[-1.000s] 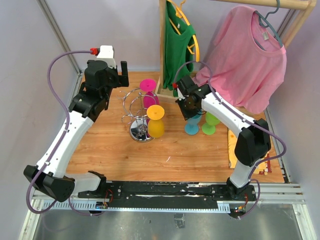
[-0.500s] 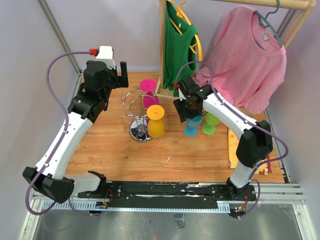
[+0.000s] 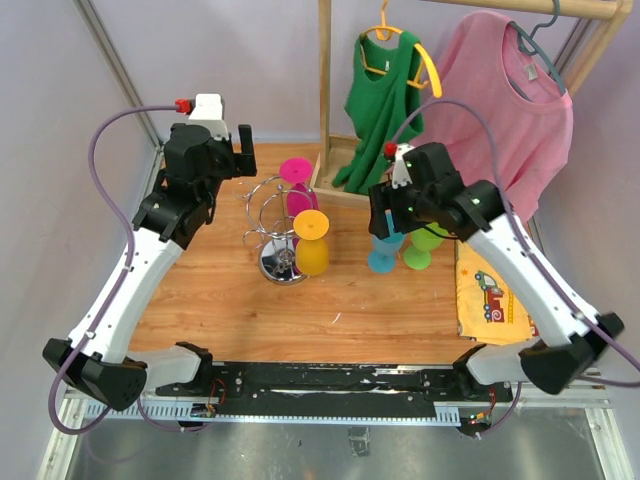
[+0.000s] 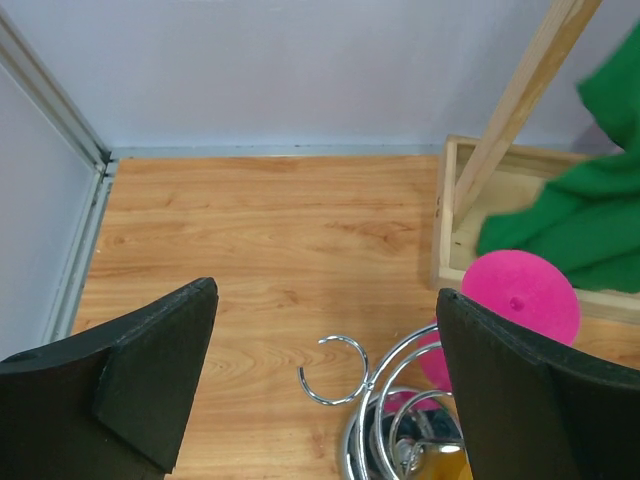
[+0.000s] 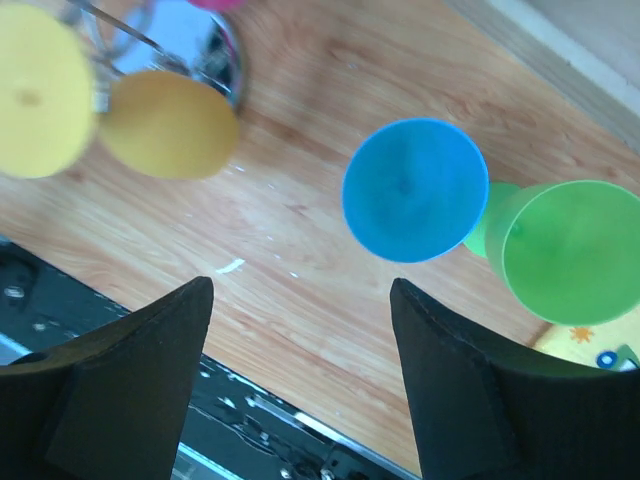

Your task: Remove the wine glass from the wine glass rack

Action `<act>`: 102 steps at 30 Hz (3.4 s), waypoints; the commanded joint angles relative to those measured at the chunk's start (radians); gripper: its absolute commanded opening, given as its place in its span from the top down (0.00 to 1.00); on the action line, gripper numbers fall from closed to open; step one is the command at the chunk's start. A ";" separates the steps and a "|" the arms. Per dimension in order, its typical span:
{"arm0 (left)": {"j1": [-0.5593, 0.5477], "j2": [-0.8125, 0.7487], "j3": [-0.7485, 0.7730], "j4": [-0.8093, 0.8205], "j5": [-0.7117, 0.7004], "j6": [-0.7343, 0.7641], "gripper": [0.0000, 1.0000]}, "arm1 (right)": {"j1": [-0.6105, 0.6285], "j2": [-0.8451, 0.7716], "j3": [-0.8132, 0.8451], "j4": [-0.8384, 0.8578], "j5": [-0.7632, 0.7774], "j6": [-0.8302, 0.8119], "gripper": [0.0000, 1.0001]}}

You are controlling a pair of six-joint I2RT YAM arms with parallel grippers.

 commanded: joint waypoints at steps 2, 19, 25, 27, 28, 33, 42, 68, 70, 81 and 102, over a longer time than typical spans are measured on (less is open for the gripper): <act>0.009 -0.036 -0.042 0.024 0.008 -0.021 0.04 | -0.002 -0.132 0.034 0.082 -0.136 0.098 0.26; 0.010 -0.033 -0.039 0.036 0.044 0.005 0.04 | 0.008 -0.107 0.006 0.108 -0.158 0.073 0.17; 0.079 0.076 0.081 -0.007 0.186 -0.073 0.05 | 0.008 -0.250 -0.008 0.108 -0.132 0.066 0.09; 0.100 0.119 0.111 -0.018 0.228 -0.100 0.05 | 0.008 -0.301 -0.022 0.104 -0.106 0.054 0.05; 0.107 0.140 0.122 -0.018 0.254 -0.107 0.05 | 0.008 -0.324 -0.027 0.098 -0.096 0.046 0.04; 0.164 0.257 0.207 -0.051 0.454 -0.174 0.06 | 0.008 -0.412 -0.066 0.070 -0.084 0.040 0.02; 0.301 0.419 0.242 -0.029 0.898 -0.454 0.24 | 0.009 -0.523 -0.114 0.010 -0.044 0.051 0.02; 0.364 0.467 0.109 -0.008 1.339 -0.646 0.44 | 0.008 -0.546 -0.196 -0.009 0.000 0.054 0.01; 0.364 0.466 0.109 -0.009 1.344 -0.650 0.48 | 0.008 -0.545 -0.196 -0.009 -0.001 0.054 0.02; 0.364 0.466 0.101 -0.049 1.360 -0.625 0.53 | 0.009 -0.541 -0.200 -0.009 -0.003 0.056 0.02; 0.335 0.502 0.126 -0.056 1.379 -0.620 0.59 | 0.008 -0.553 -0.239 0.008 -0.002 0.057 0.02</act>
